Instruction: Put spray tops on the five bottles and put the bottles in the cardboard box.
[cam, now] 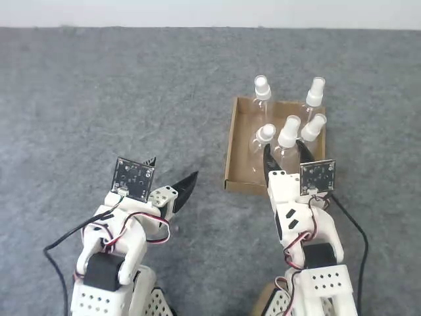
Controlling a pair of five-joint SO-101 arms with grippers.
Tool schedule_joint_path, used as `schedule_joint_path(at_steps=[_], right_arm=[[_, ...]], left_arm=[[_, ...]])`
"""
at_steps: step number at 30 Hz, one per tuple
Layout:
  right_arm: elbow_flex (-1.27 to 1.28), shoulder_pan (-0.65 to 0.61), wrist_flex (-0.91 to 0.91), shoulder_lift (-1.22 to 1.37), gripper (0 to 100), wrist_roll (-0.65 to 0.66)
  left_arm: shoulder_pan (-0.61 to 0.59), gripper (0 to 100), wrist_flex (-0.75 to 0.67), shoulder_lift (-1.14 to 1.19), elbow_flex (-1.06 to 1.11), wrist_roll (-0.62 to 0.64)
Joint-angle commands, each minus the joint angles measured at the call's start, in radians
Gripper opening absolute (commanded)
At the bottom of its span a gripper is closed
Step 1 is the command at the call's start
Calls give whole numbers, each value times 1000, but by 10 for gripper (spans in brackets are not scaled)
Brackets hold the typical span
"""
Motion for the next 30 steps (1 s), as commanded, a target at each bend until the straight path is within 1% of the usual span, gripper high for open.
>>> schedule_joint_path(at_steps=[1,4,9,20,24,30], right_arm=[[23,-4,8,-21,6,11],[23,-4,2,-21,6,9],[23,-2,-67,-21,6,12],[23,1,-58,-8,6,12],[23,1,-8,-12,6,6],[23,2,4,-8,6,6]], left_arm=[[8,301,-26,-8,-8,-6],[8,301,-26,-8,-8,-6],[8,301,-26,-8,-8,-6],[8,301,-25,-8,-8,-6],[8,301,-25,-8,-8,-6],[8,301,-25,-8,-8,-6]])
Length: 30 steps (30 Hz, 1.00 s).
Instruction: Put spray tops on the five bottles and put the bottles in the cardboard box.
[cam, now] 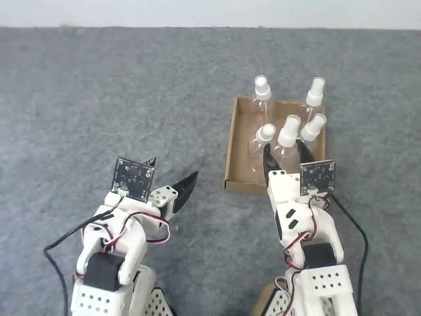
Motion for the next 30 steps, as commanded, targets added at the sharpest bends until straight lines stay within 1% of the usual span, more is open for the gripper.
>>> schedule_joint_path(at_steps=[1,30], right_arm=[[23,4,16,-10,6,5],[23,-5,42,-21,11,12]], left_arm=[[8,301,-25,-8,-8,-6],[6,301,-25,-8,-8,-6]])
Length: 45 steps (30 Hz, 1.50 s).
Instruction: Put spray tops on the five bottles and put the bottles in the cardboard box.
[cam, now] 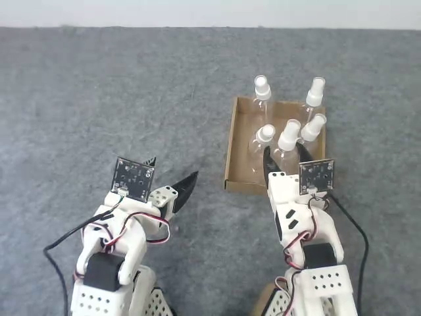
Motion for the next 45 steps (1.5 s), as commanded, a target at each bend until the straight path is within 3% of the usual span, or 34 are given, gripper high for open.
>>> schedule_joint_path(at_steps=[1,9,17,34,45], right_arm=[[23,-5,7,-21,11,12],[23,-5,8,-21,18,12],[23,-28,44,-21,180,12],[23,-33,44,-21,184,14],[23,-33,47,-21,185,80]], left_arm=[[6,301,-25,-8,-8,-6],[6,301,-25,-8,-8,-6],[6,301,-25,-8,-8,-6],[5,301,-25,-8,-8,-6],[3,301,-26,-8,-8,-6]])
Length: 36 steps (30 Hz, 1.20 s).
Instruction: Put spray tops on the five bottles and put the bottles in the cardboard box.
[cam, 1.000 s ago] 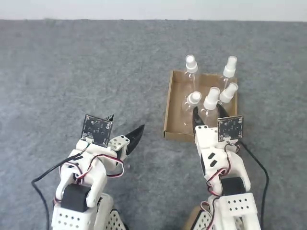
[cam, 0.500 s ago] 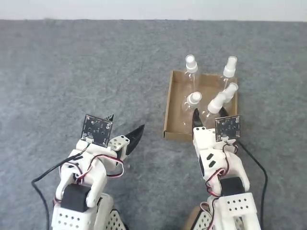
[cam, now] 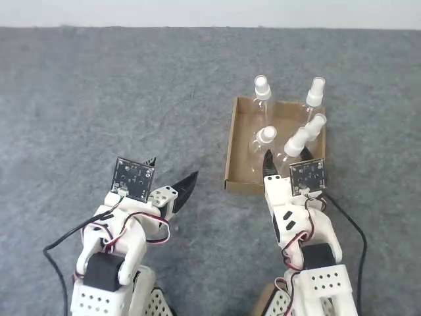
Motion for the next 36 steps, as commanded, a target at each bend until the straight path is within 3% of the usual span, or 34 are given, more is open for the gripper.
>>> schedule_joint_path(at_steps=[1,9,24,29,36], right_arm=[[21,-7,18,-21,185,18],[15,-7,56,-21,301,20],[3,-7,64,-21,300,20],[-81,-19,177,-21,303,15],[-97,-35,194,-21,303,18]], left_arm=[[3,301,-26,-8,-8,-6],[3,301,-26,-8,-8,-6],[3,301,-26,-8,-8,-6],[3,301,-26,-8,-8,-6],[2,301,-26,-8,-8,-6]])
